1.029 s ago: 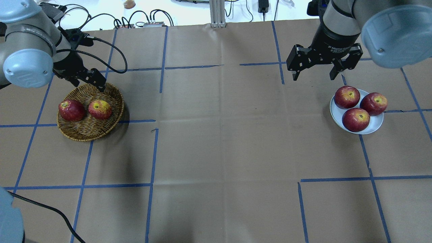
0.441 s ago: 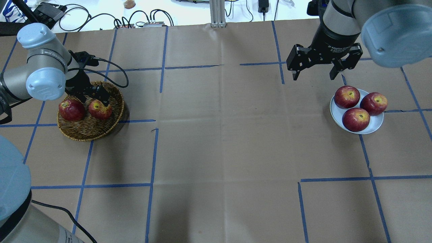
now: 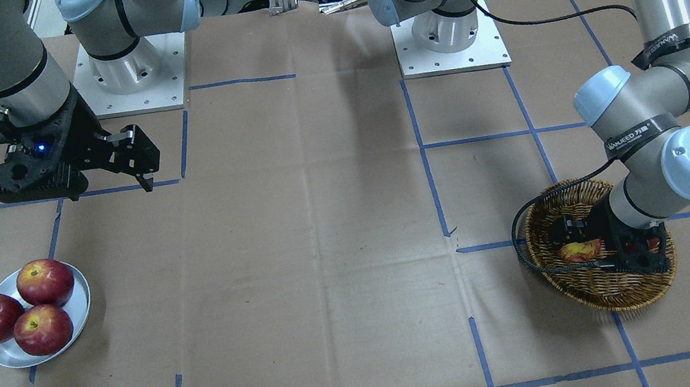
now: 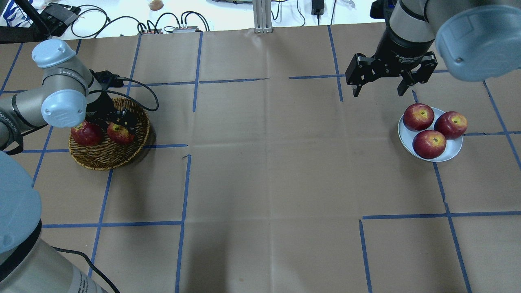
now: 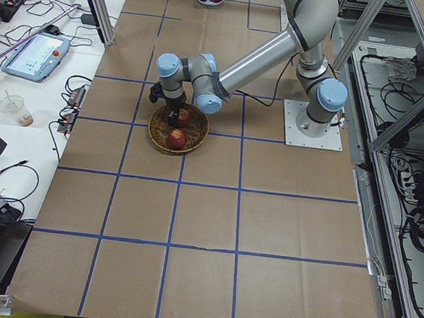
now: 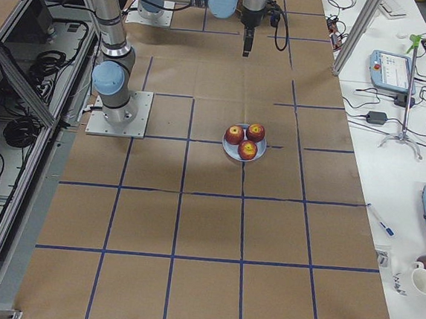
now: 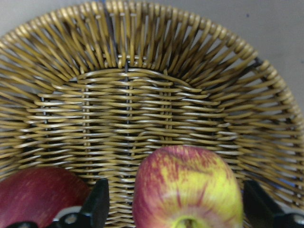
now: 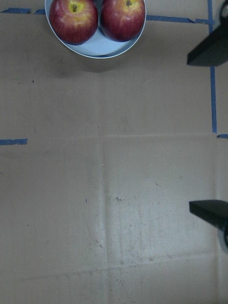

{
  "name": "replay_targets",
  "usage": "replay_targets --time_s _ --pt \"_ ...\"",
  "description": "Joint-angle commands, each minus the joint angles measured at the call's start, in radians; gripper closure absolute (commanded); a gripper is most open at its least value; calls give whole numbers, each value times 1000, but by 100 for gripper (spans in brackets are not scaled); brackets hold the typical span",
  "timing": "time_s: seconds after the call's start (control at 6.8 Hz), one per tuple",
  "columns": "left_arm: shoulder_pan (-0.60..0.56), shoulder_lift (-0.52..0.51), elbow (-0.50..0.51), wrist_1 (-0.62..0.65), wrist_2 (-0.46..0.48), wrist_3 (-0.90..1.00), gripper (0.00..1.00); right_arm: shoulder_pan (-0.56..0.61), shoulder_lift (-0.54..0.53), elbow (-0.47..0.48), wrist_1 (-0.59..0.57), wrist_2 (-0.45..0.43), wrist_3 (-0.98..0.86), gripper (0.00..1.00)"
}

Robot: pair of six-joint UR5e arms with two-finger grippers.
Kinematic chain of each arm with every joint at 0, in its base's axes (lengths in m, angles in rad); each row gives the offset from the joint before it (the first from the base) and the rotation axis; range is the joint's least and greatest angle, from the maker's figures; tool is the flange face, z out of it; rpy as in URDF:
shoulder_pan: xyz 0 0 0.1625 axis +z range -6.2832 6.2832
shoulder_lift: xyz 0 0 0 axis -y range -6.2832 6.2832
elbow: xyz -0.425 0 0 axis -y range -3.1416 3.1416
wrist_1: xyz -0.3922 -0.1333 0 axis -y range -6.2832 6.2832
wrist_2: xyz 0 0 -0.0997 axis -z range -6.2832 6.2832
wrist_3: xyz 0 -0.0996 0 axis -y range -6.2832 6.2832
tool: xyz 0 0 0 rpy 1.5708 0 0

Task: Transfer apple from basket to plate
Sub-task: 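Lower the left gripper into the basket and grasp the yellow-red apple, then lift the apple with the left gripper and carry it toward the table center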

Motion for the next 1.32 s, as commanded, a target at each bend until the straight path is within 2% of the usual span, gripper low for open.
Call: replay_targets --time_s 0.0,0.29,0.44,0.74,0.88,1.18 --pt "-2 -8 1 2 3 0 45 0 1 0 1 -1 0 0" --pt "-21 43 26 -13 10 -6 48 0 1 0 1 -1 0 0" --pt "-47 104 25 -18 6 -85 48 0 -1 0 1 -1 0 0" --pt "-269 179 28 -72 7 -347 49 0 -1 0 -1 -1 0 0" --pt "-396 170 31 -69 4 -508 49 0 -1 0 -1 1 0 0" --pt "-576 135 39 -56 1 -731 49 0 -1 0 -1 -1 0 0"
